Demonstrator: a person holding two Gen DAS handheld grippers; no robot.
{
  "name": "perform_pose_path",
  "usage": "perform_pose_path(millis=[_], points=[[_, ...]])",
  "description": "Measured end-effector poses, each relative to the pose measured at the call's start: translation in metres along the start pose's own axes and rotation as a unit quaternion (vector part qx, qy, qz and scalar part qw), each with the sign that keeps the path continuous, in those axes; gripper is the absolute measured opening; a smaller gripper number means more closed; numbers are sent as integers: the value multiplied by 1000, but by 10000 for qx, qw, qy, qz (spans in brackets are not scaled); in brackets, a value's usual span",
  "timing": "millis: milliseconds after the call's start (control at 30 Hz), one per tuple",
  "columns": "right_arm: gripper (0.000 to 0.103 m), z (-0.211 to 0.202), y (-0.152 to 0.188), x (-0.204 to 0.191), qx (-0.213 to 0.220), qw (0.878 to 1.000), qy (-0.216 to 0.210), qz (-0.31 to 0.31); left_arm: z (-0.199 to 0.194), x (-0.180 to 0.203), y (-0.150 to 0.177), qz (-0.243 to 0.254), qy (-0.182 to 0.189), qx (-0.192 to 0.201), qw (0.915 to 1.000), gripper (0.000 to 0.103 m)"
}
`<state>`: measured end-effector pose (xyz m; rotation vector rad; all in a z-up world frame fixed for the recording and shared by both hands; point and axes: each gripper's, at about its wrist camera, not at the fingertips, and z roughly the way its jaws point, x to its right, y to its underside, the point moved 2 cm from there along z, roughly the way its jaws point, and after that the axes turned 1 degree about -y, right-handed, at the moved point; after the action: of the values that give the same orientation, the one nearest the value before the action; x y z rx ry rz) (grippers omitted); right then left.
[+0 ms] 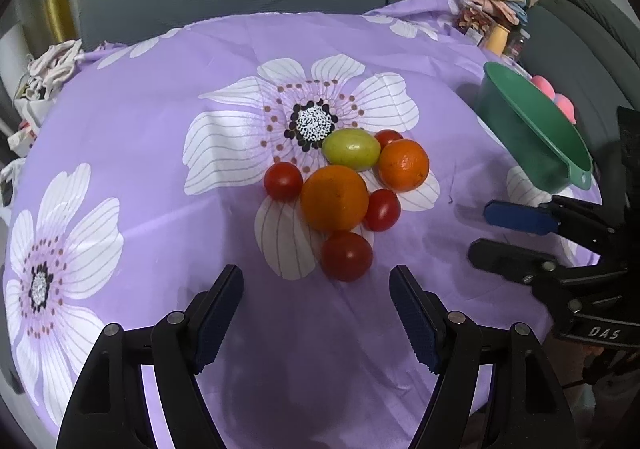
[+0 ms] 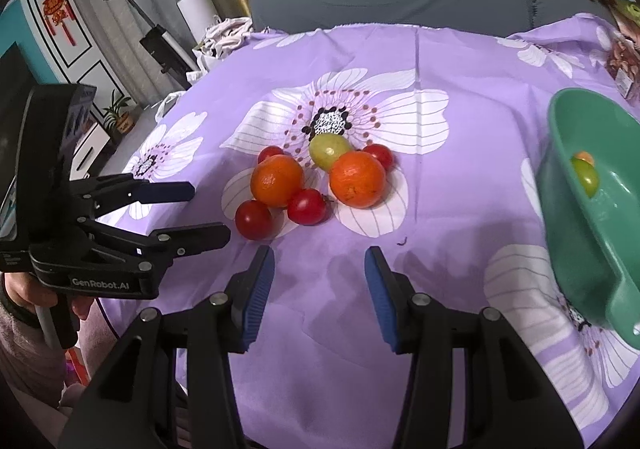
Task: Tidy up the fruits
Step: 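Move both grippers onto the red cherry tomatoes beside the orange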
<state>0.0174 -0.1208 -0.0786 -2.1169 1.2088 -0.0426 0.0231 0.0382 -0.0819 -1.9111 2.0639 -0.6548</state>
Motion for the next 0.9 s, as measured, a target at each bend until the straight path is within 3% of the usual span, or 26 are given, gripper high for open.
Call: perform_pose_path(millis=[333, 667, 900], points=[[48, 20, -6, -2, -214, 9997, -134, -58, 16, 10, -3, 276, 129, -165, 9994, 75], [48, 39, -20, 4, -413, 9988, -251, -33, 24, 9, -7, 534, -119, -168, 9984, 73], [48, 54, -25, 1, -607, 9969, -469, -143, 31, 15, -8, 753, 43, -281, 9968, 72]])
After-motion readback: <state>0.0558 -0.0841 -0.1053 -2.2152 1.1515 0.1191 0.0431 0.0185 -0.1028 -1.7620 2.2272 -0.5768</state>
